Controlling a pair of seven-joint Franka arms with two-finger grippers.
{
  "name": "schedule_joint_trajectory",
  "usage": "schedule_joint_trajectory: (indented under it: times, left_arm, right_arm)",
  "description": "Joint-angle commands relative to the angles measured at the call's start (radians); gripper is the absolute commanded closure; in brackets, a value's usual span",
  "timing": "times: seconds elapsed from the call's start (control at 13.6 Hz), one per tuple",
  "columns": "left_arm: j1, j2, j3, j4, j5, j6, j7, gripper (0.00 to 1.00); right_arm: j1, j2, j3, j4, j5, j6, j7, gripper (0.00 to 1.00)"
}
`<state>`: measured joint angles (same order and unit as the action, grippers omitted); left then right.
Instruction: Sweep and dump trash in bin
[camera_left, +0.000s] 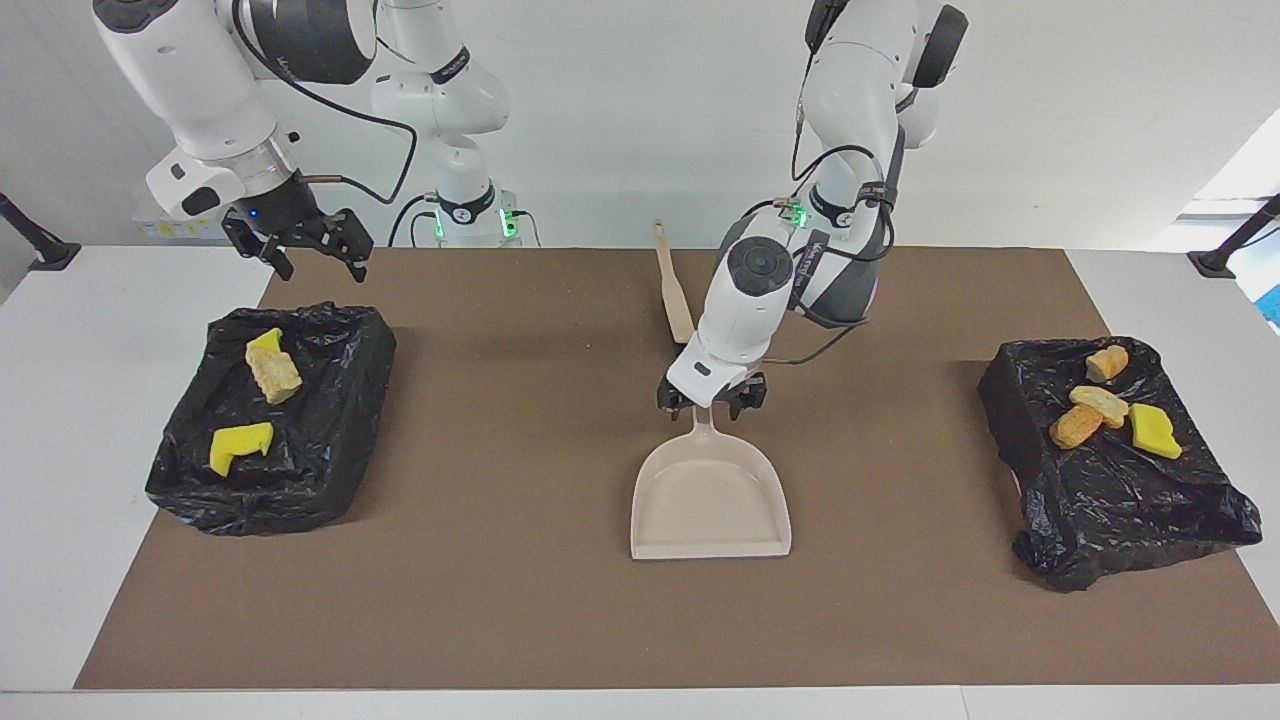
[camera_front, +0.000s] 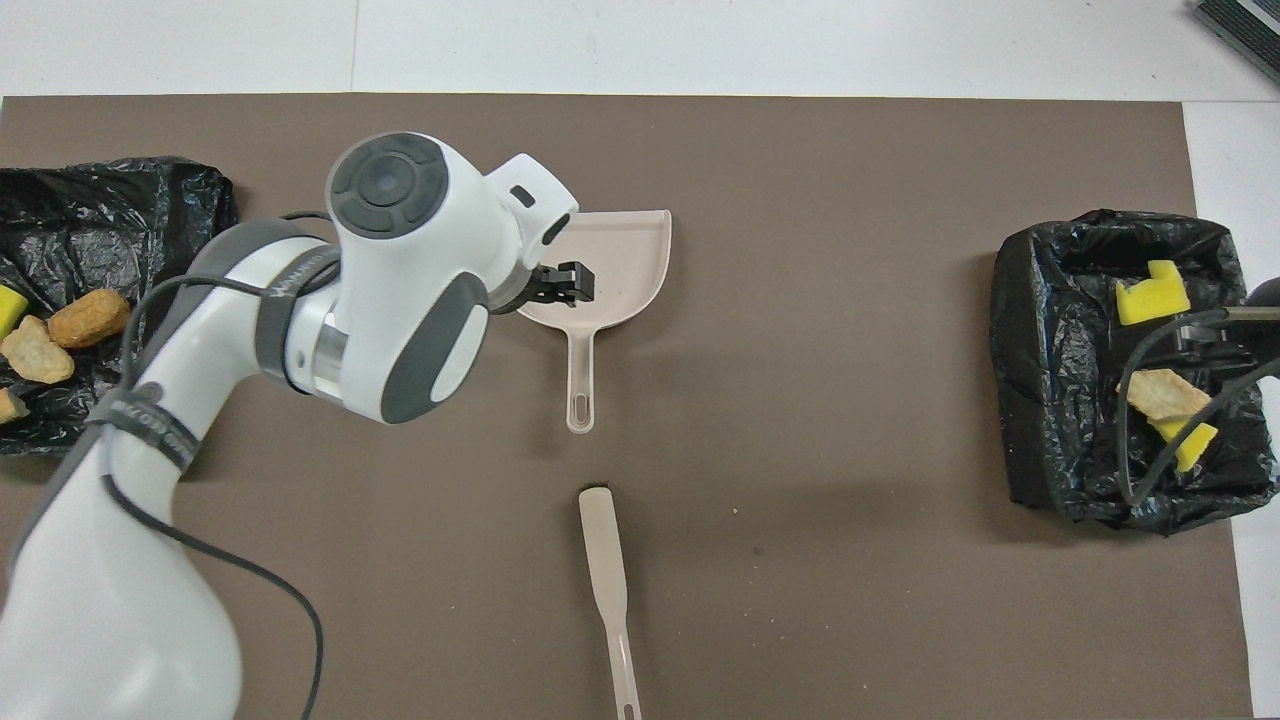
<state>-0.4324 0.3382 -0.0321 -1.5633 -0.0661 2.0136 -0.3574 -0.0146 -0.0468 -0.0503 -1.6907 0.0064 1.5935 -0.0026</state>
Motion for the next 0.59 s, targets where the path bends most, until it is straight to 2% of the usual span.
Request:
schedule_joint_trajectory:
  times: [0.0, 0.07, 0.29, 0.51]
  left_arm:
    - [0.079, -0.137, 0.0, -0.037, 0.023, -0.105, 0.133, 0.0]
    - [0.122, -0.172, 0.0, -0.037, 0.023, -0.145, 0.193, 0.0]
    - [0.208, -0.269, 0.001, -0.029, 0.025, -0.248, 0.323, 0.0]
    - [0.271, -0.359, 0.009, -0.018, 0.026, -0.335, 0.403, 0.0]
  right_arm:
    - [-0.001, -0.001, 0.001, 0.005, -0.019, -0.006, -0.049, 0.0]
    - [-0.002, 0.007, 0.001, 0.02, -0.011, -0.006, -0.06, 0.0]
    - [-0.019, 0.056, -0.002, 0.156, 0.004, -0.061, -0.042, 0.0]
    - [-0.013, 0.048, -0.006, 0.137, -0.003, -0.004, -0.004, 0.0]
